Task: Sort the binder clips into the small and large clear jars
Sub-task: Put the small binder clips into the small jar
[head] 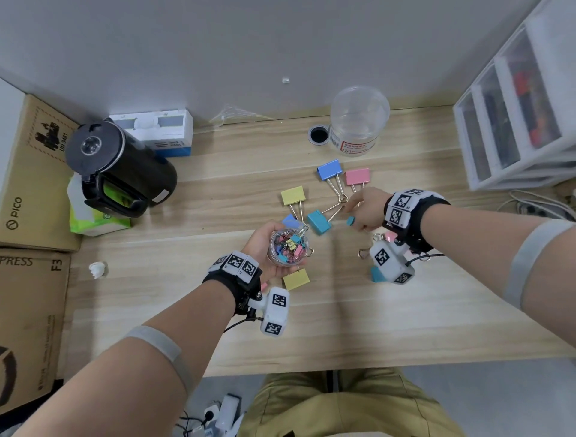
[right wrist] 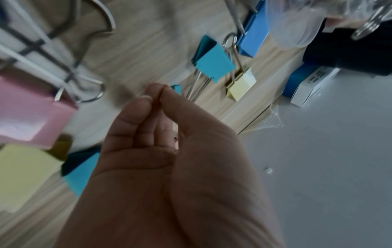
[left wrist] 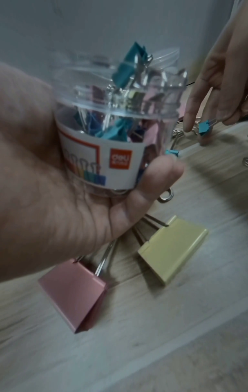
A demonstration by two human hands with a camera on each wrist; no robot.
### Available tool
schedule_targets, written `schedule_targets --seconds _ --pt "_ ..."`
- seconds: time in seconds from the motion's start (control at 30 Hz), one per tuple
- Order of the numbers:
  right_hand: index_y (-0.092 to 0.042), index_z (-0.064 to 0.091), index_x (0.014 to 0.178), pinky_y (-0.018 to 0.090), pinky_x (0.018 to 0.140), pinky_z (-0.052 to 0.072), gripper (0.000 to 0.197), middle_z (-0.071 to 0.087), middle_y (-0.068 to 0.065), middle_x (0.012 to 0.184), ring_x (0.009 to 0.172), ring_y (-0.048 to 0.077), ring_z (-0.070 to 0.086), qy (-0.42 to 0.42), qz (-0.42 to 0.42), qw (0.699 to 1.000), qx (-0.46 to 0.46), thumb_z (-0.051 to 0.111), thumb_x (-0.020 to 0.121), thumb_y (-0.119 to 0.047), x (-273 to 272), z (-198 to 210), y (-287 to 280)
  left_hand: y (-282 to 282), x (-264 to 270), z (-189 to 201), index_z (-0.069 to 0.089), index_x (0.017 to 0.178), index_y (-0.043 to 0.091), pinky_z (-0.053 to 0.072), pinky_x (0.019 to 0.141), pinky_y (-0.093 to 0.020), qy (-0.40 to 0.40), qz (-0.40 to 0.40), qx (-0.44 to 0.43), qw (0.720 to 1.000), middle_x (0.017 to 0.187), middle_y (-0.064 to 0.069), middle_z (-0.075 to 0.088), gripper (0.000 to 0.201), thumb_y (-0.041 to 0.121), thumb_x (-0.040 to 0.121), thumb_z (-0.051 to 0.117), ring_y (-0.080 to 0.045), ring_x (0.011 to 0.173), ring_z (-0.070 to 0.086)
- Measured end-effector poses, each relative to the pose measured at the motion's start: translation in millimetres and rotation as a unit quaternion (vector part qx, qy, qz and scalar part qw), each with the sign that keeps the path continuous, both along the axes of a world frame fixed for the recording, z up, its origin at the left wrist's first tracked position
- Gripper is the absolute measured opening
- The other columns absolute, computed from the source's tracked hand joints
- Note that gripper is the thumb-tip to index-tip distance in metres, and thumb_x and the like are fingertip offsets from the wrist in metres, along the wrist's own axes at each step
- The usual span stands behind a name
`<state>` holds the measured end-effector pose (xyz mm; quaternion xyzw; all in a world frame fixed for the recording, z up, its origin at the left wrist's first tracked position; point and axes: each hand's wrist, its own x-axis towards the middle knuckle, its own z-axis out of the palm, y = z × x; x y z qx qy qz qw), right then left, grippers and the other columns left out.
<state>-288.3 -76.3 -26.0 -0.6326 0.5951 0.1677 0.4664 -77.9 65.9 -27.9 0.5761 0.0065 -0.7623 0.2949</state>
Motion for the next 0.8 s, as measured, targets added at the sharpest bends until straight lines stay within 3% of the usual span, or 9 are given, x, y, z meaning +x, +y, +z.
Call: schedule_targets --seconds 0.1,0.23,0.33,0.5,0.57,0.67,0.8 --pt "-0.023 0.068 0.104 0.031 0.057 0.050 0.048 0.063 0.010 0.077 0.063 0.023 0.057 -0.046 -0.048 0.996 0.055 0.054 0.075 0.012 -26.5 -1.1 2.2 -6.2 -10.5 0.6 0.065 0.112 0.002 0.054 0.051 -0.028 -0.011 -0.020 0.007 1.000 0.111 -0.022 0.068 0.044 0.037 0.092 0.047 -0.032 0.075 0.071" --pt "-0.006 0.065 0.094 0.020 0.040 0.042 0.032 0.055 0.013 0.065 0.046 0.020 0.053 -0.047 -0.053 0.995 0.069 0.045 0.080 0.016 -54.2 0.2 10.9 -14.5 -25.3 2.5 0.066 0.115 0.007 0.053 0.051 -0.029 0.006 -0.044 -0.002 0.999 0.105 -0.018 0.068 0.041 0.036 0.092 0.048 -0.033 0.073 0.072" --pt "0.001 0.066 0.087 0.025 0.052 0.041 0.012 0.057 0.014 0.071 0.061 0.026 0.052 -0.011 -0.034 0.999 0.026 0.055 0.083 0.000 -73.0 2.8 19.6 -20.7 -39.2 3.6 0.065 0.115 0.005 0.053 0.051 -0.030 0.004 -0.057 -0.005 0.998 0.104 -0.019 0.068 0.041 0.036 0.094 0.047 -0.035 0.073 0.071" --pt "-0.018 0.067 0.076 0.030 0.072 0.053 0.005 0.068 0.001 0.079 0.077 0.021 0.062 0.014 -0.002 1.000 -0.014 0.064 0.077 -0.014 -97.5 0.3 32.4 -31.8 -56.6 6.3 0.062 0.120 0.003 0.053 0.050 -0.031 0.002 -0.074 -0.006 0.997 0.107 -0.021 0.065 0.043 0.034 0.093 0.046 -0.036 0.072 0.071" --pt "-0.020 0.067 0.072 0.029 0.069 0.055 0.008 0.070 -0.001 0.074 0.073 0.021 0.065 0.031 0.027 0.999 -0.035 0.067 0.078 -0.026 -101.8 -0.3 34.2 -34.6 -61.5 7.0 0.063 0.120 0.004 0.053 0.052 -0.030 -0.007 -0.085 -0.009 0.996 0.110 -0.021 0.064 0.044 0.034 0.092 0.047 -0.034 0.072 0.071" --pt "-0.014 0.072 0.070 0.031 0.064 0.057 0.029 0.070 0.002 0.064 0.061 0.020 0.063 0.055 0.075 0.995 -0.032 0.068 0.076 -0.042 -99.5 2.0 37.3 -37.1 -67.1 7.2 0.062 0.118 0.003 0.054 0.053 -0.030 -0.018 -0.089 -0.006 0.996 0.114 -0.021 0.065 0.045 0.035 0.091 0.048 -0.036 0.074 0.071" --pt "-0.006 0.065 0.067 0.028 0.057 0.047 0.028 0.055 0.004 0.058 0.056 0.023 0.051 0.080 0.090 0.992 -0.029 0.064 0.080 -0.031 -85.2 -5.4 44.5 -35.6 -69.9 8.6 0.064 0.112 0.003 0.054 0.054 -0.030 -0.025 -0.085 -0.008 0.996 0.113 -0.022 0.066 0.041 0.035 0.093 0.046 -0.035 0.074 0.071"
